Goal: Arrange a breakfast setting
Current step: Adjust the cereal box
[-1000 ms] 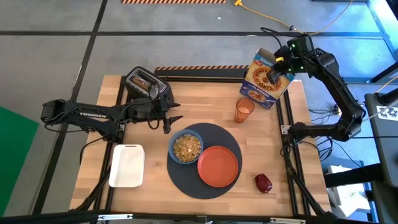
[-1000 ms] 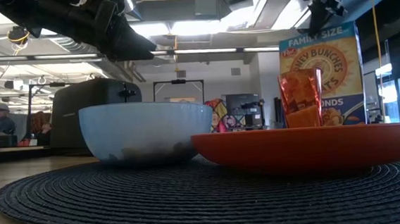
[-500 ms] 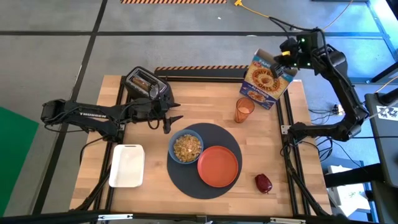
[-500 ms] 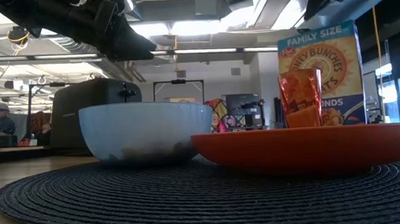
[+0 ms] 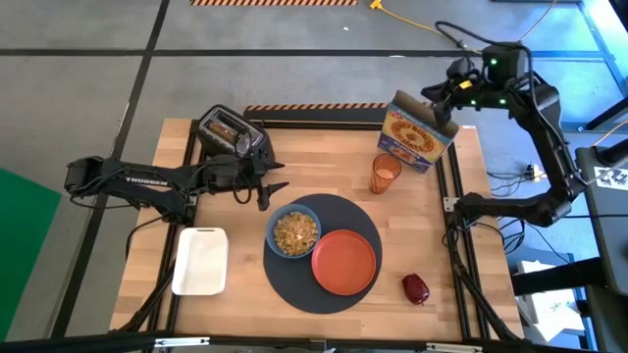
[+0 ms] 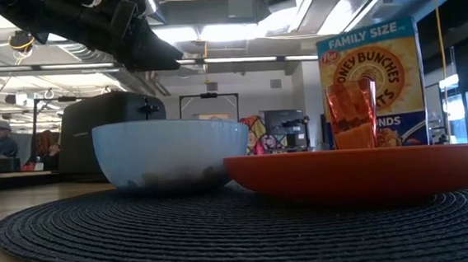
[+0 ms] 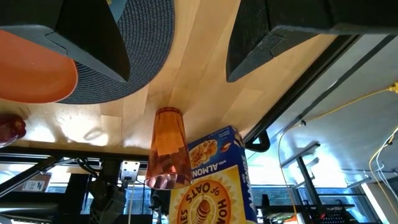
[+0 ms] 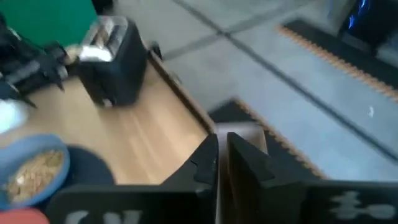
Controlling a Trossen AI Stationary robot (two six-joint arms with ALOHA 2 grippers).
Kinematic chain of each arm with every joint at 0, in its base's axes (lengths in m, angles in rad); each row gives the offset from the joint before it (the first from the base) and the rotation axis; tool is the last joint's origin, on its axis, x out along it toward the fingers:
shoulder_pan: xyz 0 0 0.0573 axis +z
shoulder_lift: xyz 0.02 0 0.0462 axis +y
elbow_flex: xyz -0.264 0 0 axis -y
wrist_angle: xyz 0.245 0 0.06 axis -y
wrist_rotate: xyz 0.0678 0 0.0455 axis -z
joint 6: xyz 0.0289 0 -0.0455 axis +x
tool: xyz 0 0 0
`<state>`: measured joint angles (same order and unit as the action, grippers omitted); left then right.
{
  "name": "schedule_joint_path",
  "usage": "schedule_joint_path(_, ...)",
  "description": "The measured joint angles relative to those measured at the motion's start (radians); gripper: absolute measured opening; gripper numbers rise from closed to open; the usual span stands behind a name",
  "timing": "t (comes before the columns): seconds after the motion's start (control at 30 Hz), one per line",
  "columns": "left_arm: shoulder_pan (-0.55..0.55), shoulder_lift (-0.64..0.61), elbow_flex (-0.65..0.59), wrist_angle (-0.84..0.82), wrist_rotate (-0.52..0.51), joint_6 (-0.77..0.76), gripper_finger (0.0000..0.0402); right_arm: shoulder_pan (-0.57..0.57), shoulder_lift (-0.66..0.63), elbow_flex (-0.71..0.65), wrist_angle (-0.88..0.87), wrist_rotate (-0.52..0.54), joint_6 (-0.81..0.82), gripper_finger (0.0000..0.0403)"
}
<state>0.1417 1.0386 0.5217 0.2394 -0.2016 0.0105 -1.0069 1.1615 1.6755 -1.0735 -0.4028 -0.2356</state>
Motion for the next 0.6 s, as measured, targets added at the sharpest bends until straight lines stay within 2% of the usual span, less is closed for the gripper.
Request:
schedule_joint_path(0.17, 0.0, 0.0, 0.0, 0.0, 0.0, 0.0, 0.0262, -0.001, 0.021, -0.004, -0.106, 0.139, 0.017, 0.0039)
schedule_joint_path(0.33, 0.0, 0.0, 0.0, 0.0, 0.0, -0.005, 0.0262, 0.0, 0.04, -0.057, -0.222, 0.123, -0.003, 0.0031)
schedule_joint_path(0.5, 0.0, 0.0, 0.0, 0.0, 0.0, -0.006, 0.0262, -0.001, 0.031, -0.153, -0.157, 0.126, -0.011, 0.0023)
schedule_joint_path(0.6, 0.0, 0.0, 0.0, 0.0, 0.0, -0.006, 0.0262, 0.0, 0.033, -0.163, -0.098, 0.123, -0.04, 0.0034)
